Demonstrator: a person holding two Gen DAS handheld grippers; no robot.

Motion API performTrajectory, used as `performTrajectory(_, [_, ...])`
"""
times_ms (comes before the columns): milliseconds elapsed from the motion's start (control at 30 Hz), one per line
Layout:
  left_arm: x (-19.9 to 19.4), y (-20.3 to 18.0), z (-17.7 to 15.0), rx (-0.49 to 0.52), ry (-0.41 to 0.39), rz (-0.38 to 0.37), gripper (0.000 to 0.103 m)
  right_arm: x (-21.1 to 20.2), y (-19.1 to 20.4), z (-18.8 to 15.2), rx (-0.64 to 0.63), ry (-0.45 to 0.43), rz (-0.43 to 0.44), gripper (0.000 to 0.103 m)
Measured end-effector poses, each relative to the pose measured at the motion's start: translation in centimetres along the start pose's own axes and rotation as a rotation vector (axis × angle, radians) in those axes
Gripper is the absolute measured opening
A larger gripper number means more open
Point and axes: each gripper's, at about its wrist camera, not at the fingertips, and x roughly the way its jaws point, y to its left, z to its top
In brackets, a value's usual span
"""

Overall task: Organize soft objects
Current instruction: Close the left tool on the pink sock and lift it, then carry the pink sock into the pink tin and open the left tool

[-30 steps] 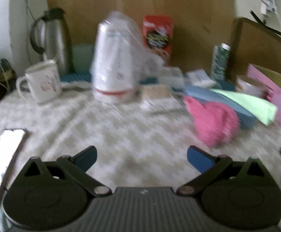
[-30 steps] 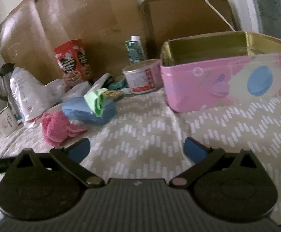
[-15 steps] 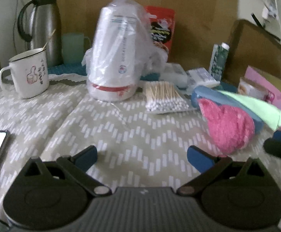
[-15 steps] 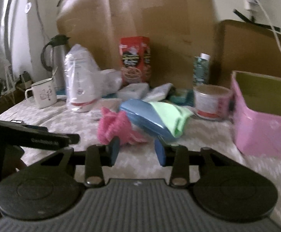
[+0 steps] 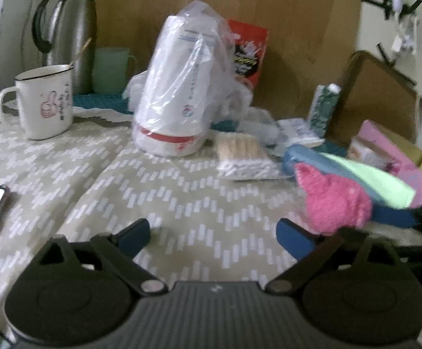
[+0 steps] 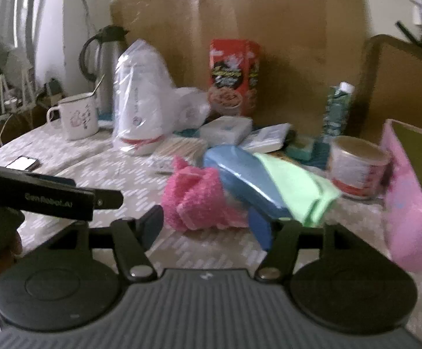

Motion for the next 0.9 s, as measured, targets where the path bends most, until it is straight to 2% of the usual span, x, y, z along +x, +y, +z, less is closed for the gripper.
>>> performTrajectory(67, [-0.2,0.2,0.1,-0.023,0.003,-0.051,0.09,0.9,0.3,-0.1,-0.02,0.023,0.009,0.062])
performTrajectory(100, [-0.2,0.2,0.3,-0.044,0.014,-0.098,0.085,1.2,0.4,-0.3,-0.025,0.036,0.018,0.049])
performTrajectory(167, [-0.5,-0.3,0.7,-0.097,0.034,-0.242,0.083,1.1,0.8,-0.5,-0.048,0.03,0.014,0.047])
performTrajectory(233, [-0.6,-2.1,1.2,-0.065,0.039,-0.288,0.078,0.6,1.3,-0.7,-0.078,0.019,0.018,0.044])
performTrajectory(300, [-0.2,-4.0,1.7,-0.029,0.072,-0.336,0.052,-0.2,1.4,-0.8,-0.086,0.006,0.027,0.044])
performTrajectory(333, [0.1,-5.1,2.0,-0.021,0.101,-0.378,0.05,-0.8,1.5,-1.0,-0.092,-0.008,0.026,0.044])
performTrajectory(367, [0.3,-5.9,2.2,-0.017,0.113,-0.407,0.049,-1.4,1.5,-1.1,-0.1,-0.027,0.019,0.043])
performTrajectory(500, [0.1,-11.5,3.7,0.087,0.066,-0.481,0.049,-4.9,0.0,-1.6,-0.106,-0.148,-0.089,0.042])
performTrajectory(600, [0.5,-16.6,5.0,0.161,0.041,-0.548,0.05,-7.7,-3.1,-1.6,-0.05,-0.233,-0.197,0.042])
performTrajectory(733, [2.6,-23.8,5.7,0.26,0.025,-0.616,0.052,-10.2,-7.7,-1.6,0.001,-0.287,-0.356,0.043])
performTrajectory(767, [3.5,-25.7,6.0,0.265,0.033,-0.632,0.056,-10.6,-9.0,-1.6,0.027,-0.288,-0.386,0.043])
performTrajectory(833, [5.2,-28.3,6.1,0.265,0.06,-0.64,0.074,-10.7,-11.8,-1.6,0.076,-0.281,-0.435,0.044])
performTrajectory(867, [6.2,-29.4,6.0,0.265,0.071,-0.621,0.079,-10.3,-12.9,-1.6,0.085,-0.264,-0.453,0.047])
performTrajectory(900, [6.7,-30.0,6.0,0.269,0.073,-0.6,0.079,-9.9,-13.9,-1.8,0.091,-0.237,-0.484,0.054])
